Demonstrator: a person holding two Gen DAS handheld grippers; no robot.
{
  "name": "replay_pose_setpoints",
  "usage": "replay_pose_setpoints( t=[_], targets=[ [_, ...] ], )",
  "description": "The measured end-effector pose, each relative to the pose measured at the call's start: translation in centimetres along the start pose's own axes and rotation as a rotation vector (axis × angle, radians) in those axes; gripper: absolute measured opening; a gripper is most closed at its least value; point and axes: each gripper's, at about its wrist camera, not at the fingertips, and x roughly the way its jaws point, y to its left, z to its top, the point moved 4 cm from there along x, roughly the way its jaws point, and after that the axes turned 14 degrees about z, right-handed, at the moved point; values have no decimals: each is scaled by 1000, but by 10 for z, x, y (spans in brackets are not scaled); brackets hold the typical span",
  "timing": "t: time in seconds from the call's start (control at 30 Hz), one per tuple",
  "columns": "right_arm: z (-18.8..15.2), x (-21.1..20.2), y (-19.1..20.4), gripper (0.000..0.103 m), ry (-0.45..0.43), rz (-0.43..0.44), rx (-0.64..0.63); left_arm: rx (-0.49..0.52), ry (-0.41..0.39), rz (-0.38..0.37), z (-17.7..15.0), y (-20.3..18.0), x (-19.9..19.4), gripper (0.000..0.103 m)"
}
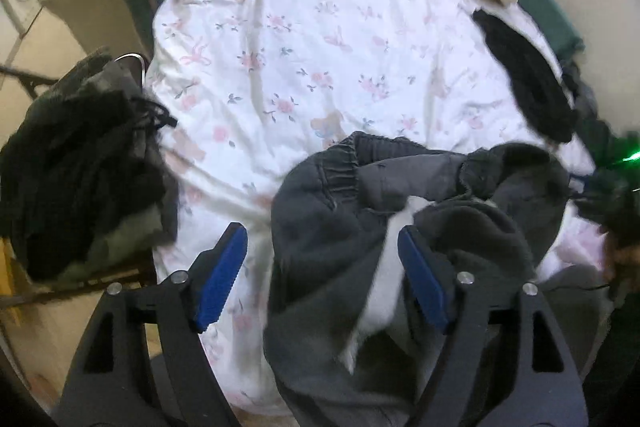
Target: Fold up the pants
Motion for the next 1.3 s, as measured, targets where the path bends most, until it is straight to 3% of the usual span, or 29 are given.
replay_pose_setpoints(
  t=[0.13, 0.27, 0.33, 0.43, 0.57, 0.63, 0.67, 0.7, 0.8, 0.83, 0.93, 0.97, 1.0, 1.07, 1.13, 1.3],
  targets=[
    [31, -24, 17, 81, -78, -124, -118, 67, 41, 14, 5, -19, 36, 75],
    [54, -22, 10, 89, -116, 95, -47, 88, 66, 45, 7, -39, 71, 75],
    [62, 6, 0, 89, -74, 171, -3, 87, 55, 11, 4, -50, 73, 75],
    [59, 67, -23, 89, 22, 131, 70, 200, 53, 22, -13, -76, 75, 75],
    [26, 126, -31, 89, 179, 234, 136, 290, 127, -1, -48, -95, 79, 75],
    [14, 121, -18, 67, 190, 226, 53, 320, 135, -7, -64, -100, 76, 75],
    [10, 112, -12, 41, 181, 206, 14, 331, 139, -15, -72, -101, 72, 75],
    [7, 100, -7, 30, 163, 204, -6, 334, 134, -21, -78, -101, 68, 75],
    [-3, 55, 6, 11, 62, 234, -76, 320, 110, -36, -84, -96, 52, 75],
    [-4, 35, 11, 12, -7, 216, -109, 313, 107, -46, -85, -95, 48, 75],
    [-9, -42, 27, 11, -342, 221, -225, 300, 104, -76, -89, -95, 38, 75],
    [-12, -69, 23, 11, -467, 192, -221, 301, 104, -81, -91, -95, 37, 75],
    [-12, -84, 15, 11, -528, 191, -178, 309, 104, -82, -95, -99, 36, 75],
    [-14, -96, -1, 11, -602, 256, -95, 318, 110, -82, -96, -104, 37, 75],
    [-15, -97, -10, 11, -612, 272, -49, 318, 97, -88, -95, -108, 35, 75],
    [-14, -101, 9, 11, -603, 266, -109, 265, 52, -143, -73, -93, 18, 75]
  ],
)
